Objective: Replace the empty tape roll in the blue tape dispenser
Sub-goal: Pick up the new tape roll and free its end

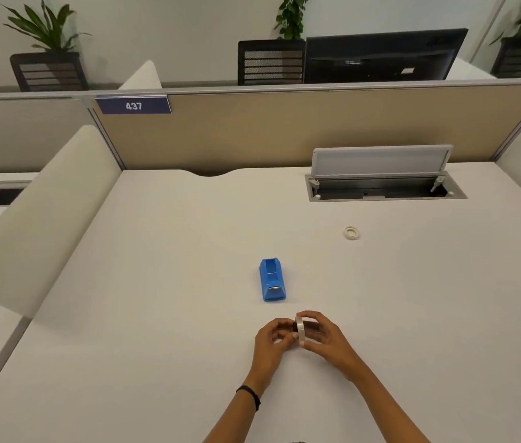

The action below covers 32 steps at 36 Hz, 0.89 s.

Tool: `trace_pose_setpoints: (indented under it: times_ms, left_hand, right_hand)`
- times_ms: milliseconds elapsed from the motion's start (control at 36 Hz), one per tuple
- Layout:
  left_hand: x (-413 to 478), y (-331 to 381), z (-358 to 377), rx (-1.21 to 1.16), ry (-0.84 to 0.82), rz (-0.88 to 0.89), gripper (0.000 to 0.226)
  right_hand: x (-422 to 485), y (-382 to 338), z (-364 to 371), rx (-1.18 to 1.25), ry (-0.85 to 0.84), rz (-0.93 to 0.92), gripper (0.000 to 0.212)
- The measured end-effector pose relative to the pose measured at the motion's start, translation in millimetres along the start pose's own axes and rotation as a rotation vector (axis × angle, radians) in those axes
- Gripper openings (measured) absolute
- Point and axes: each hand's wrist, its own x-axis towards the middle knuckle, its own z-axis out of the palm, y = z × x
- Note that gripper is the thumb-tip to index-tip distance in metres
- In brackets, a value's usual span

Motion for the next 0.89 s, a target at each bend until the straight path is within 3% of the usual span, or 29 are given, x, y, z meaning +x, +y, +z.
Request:
trace_pose_setpoints:
  times_ms: [361,889]
  left_hand:
    - [-2.4,3.4,0.5,0.008,0.007,0.018,0.021]
    - [0.8,-1.3,-0.1,0.047,0.006,0.002,0.021]
  right_hand:
    - [-2.0,-1.9,3.2,0.046,0.035,0.001,0.039]
    - [-0.5,-0.7,2.4,-0.021,0.011,0.009,0.047]
